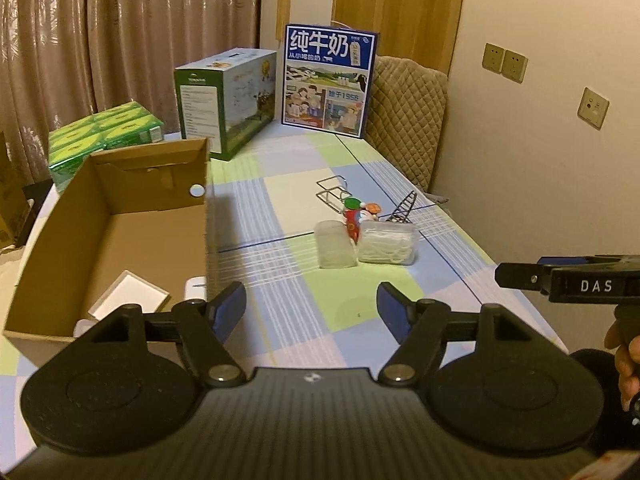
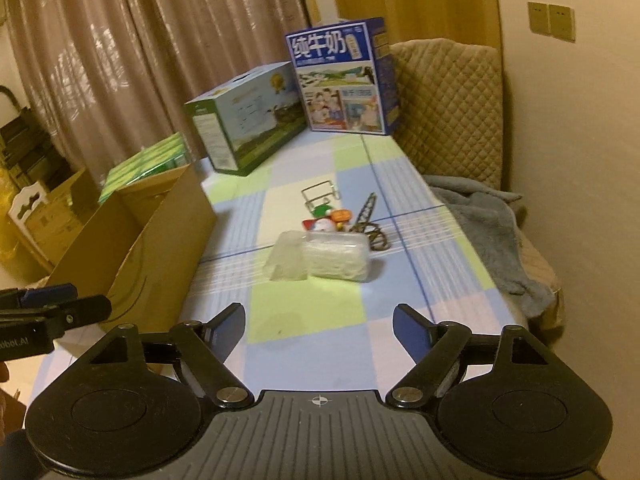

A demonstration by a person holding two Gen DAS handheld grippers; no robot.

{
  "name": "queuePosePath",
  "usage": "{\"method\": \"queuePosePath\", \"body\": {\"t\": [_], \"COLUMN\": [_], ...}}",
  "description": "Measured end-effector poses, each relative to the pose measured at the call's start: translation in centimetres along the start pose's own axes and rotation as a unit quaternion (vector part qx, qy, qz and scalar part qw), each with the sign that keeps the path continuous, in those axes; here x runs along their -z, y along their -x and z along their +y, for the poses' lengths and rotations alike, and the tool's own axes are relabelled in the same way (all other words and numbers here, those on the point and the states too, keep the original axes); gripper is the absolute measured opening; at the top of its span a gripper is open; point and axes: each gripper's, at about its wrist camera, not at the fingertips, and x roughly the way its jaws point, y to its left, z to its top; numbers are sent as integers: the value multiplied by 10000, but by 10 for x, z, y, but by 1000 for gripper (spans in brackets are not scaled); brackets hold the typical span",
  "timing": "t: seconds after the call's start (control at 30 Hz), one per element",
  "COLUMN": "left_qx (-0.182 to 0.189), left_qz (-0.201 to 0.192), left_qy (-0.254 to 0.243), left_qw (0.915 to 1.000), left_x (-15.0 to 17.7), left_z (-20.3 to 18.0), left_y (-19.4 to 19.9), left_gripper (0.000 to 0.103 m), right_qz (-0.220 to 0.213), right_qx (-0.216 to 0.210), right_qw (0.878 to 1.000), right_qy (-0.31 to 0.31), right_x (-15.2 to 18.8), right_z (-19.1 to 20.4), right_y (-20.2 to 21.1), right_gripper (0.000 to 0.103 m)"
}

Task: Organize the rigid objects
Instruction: 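Move both tools from the box toward the items on the table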

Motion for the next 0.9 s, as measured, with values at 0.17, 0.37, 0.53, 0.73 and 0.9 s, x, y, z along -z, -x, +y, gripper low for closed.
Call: {"method": "queuePosePath", "body": {"t": [0.17, 0.37, 0.53, 0.73, 0.9], "left_qx": [17, 67, 28, 84, -51], "left_qz": [18, -21, 67, 171, 274], "left_qy": [-9, 64, -57, -54, -46], "left_qw": [10000, 10000, 10000, 9998, 9996], "left_x": [-3, -9, -17, -28, -37], "left_z": [-11, -20, -27, -28, -25], "left_y": [-18, -42, -71, -109, -138], "left_gripper": [68, 68, 68, 68, 68], "right_qz": [-53, -207, -290, -263, -309], "right_qx": [31, 128, 178, 241, 261], "right_qw": [10000, 9996, 9993, 9992, 9990], "right_qy": [-63, -138, -152, -171, -203], "right_x": [-5, -9, -8, -6, -6], "right_z": [-8, -18, -23, -32, -35], "right_y": [-6, -20, -42, -77, -109], "right_gripper": [79, 79, 79, 80, 81]}}
